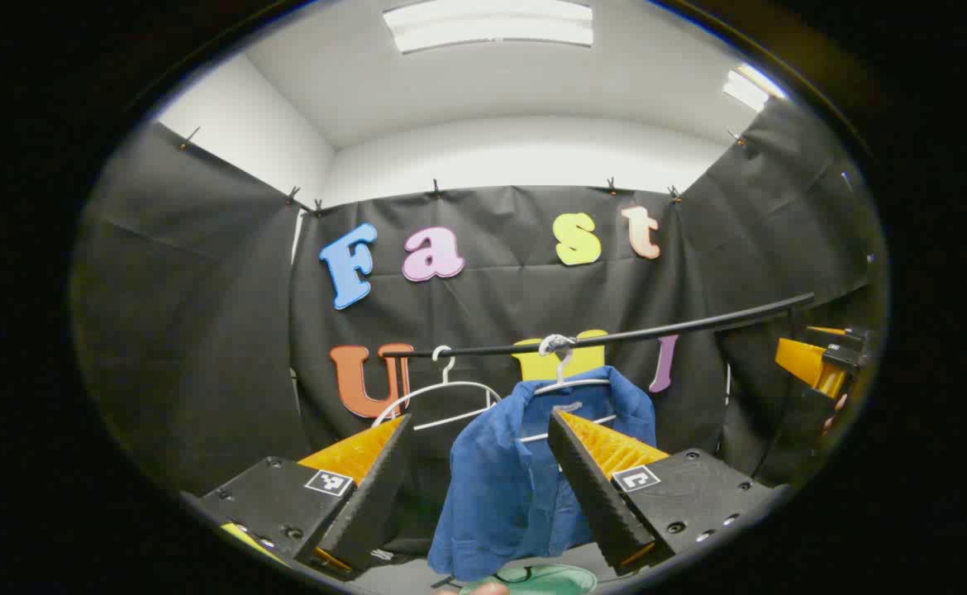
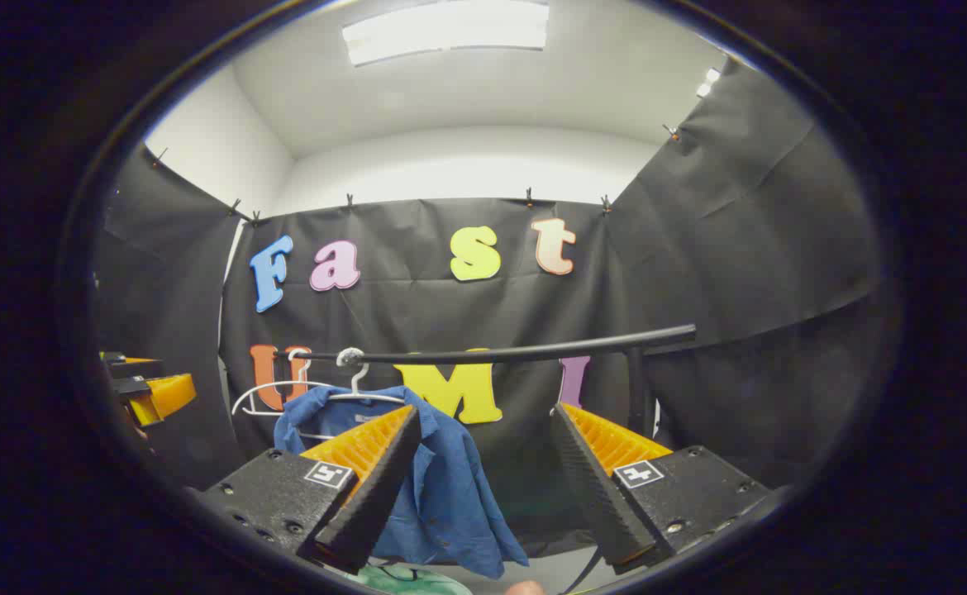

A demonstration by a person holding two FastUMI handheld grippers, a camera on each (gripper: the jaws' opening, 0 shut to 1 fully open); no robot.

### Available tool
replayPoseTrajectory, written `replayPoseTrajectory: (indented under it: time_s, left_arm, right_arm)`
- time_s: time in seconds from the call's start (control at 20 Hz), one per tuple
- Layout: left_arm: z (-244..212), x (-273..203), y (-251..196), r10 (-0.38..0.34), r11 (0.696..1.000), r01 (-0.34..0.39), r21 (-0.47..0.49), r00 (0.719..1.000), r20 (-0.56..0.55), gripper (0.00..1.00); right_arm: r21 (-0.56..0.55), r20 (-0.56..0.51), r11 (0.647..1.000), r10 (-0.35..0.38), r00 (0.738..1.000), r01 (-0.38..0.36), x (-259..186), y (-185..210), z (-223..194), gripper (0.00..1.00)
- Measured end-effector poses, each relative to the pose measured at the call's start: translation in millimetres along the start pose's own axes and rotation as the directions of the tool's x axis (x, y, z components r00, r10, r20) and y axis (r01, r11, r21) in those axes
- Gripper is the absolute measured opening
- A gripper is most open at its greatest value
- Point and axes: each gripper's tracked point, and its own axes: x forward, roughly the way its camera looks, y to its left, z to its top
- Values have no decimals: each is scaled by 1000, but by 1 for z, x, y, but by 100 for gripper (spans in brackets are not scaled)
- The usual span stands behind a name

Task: Grasp the clothes on the hanger with both hands and then place them into the laundry hamper below.

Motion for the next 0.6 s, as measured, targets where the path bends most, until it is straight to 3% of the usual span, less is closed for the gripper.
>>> replayPoseTrajectory:
  time_s: [0.2,0.6]
  left_arm:
    - [-5,1,7,37,999,-37,8,999,-17,99]
    - [-4,12,2,30,1000,-30,4,999,-20,99]
  right_arm:
    - [16,-7,1000,26,1000,-26,15,4,-3,100]
    - [28,-20,999,34,999,-33,37,-1,-9,100]
